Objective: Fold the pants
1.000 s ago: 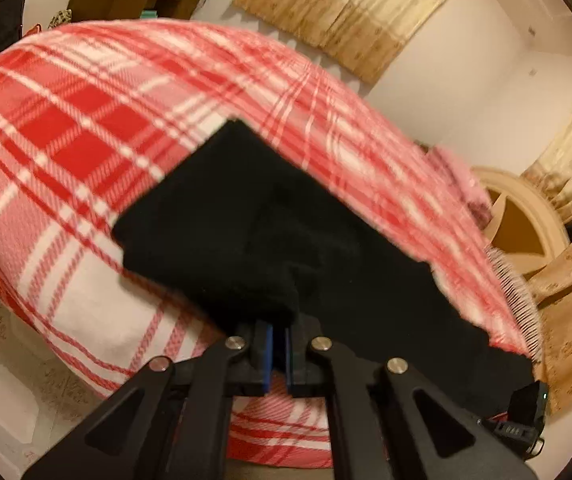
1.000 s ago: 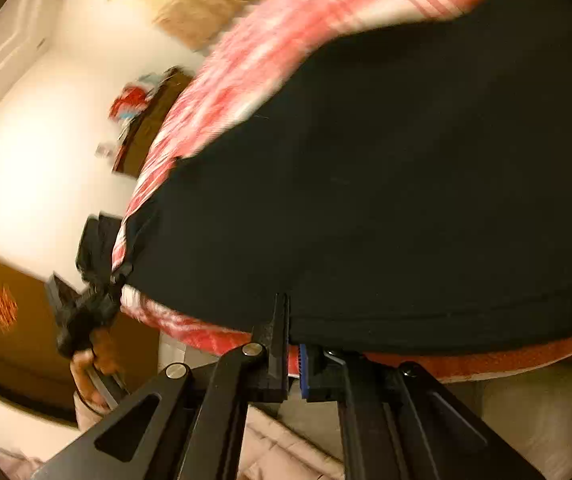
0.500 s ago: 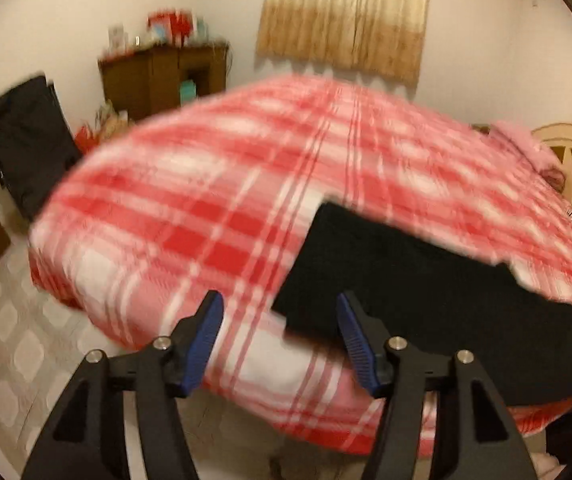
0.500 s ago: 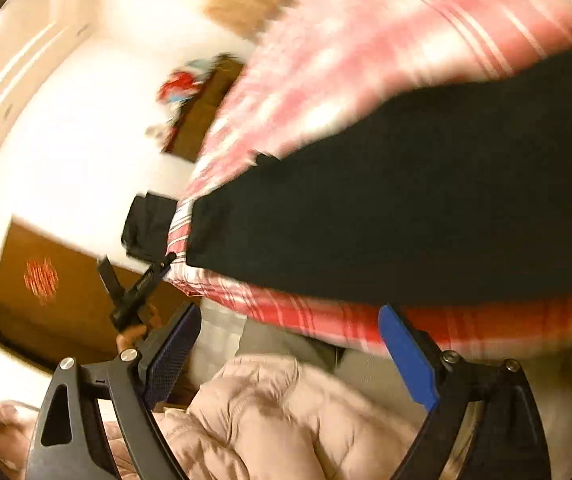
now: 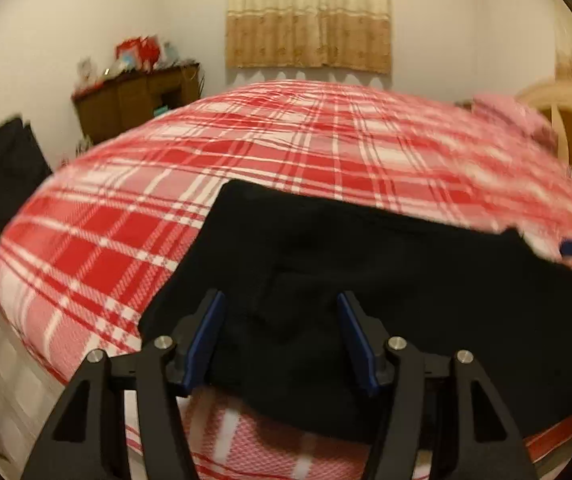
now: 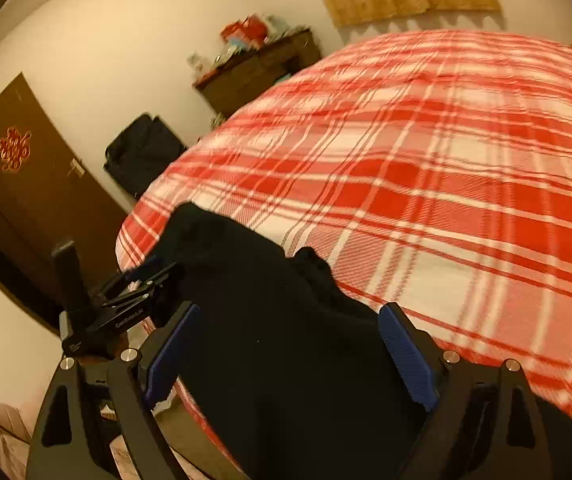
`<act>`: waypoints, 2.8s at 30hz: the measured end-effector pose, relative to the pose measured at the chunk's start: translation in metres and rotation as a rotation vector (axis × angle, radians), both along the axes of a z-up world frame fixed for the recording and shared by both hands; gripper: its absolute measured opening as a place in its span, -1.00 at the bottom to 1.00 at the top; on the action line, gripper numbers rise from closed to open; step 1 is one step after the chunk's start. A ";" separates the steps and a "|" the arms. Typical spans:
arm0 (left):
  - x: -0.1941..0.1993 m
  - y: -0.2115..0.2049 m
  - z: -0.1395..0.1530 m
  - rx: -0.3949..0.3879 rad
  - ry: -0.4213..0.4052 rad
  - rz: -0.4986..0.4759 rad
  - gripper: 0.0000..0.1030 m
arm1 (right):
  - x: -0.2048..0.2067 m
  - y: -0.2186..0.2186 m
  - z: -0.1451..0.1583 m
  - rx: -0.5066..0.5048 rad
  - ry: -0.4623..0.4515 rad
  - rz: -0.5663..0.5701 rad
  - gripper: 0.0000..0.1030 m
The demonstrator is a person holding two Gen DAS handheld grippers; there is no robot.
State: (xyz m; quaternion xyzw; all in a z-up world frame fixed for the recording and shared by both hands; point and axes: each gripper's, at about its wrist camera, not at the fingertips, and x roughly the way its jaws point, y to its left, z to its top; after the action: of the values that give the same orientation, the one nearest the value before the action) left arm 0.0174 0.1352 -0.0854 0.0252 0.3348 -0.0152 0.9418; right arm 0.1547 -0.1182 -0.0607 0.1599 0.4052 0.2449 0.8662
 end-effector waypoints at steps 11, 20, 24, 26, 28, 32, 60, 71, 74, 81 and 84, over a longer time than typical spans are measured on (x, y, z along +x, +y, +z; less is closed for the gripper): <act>0.004 -0.013 -0.004 0.078 -0.021 0.047 0.38 | 0.015 0.023 -0.014 0.083 0.154 0.239 0.78; 0.007 -0.015 -0.003 0.051 0.003 0.043 0.45 | 0.031 0.022 -0.027 0.162 0.206 0.262 0.78; 0.009 -0.015 -0.002 0.031 0.010 0.048 0.51 | 0.031 0.032 -0.025 0.135 0.203 0.307 0.78; 0.010 -0.017 -0.002 0.027 0.012 0.048 0.60 | 0.044 0.035 -0.028 0.156 0.200 0.291 0.78; 0.011 -0.019 -0.003 0.032 0.014 0.046 0.65 | 0.060 0.036 -0.033 0.231 0.193 0.282 0.78; 0.011 -0.019 -0.005 0.041 0.019 0.044 0.66 | 0.079 0.038 -0.033 0.281 0.192 0.273 0.78; 0.013 -0.020 -0.005 0.068 0.020 0.052 0.73 | -0.143 -0.174 0.008 0.031 0.092 -0.482 0.28; 0.021 -0.030 -0.005 0.096 0.025 0.124 0.87 | -0.303 -0.352 0.053 0.000 -0.089 -1.119 0.21; 0.023 -0.031 -0.004 0.103 0.040 0.131 0.87 | -0.337 -0.384 0.055 0.022 -0.107 -1.178 0.21; 0.027 -0.034 -0.004 0.106 0.066 0.165 0.90 | -0.327 -0.384 0.030 -0.183 -0.021 -1.090 0.21; 0.027 -0.035 -0.004 0.107 0.072 0.167 0.90 | -0.312 -0.370 0.024 -0.271 -0.014 -1.025 0.21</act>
State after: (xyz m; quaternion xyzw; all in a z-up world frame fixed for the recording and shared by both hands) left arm 0.0449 0.1005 -0.0890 0.0468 0.3696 0.0804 0.9245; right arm -0.1576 -0.4885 -0.0366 0.2225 0.2972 -0.2636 0.8903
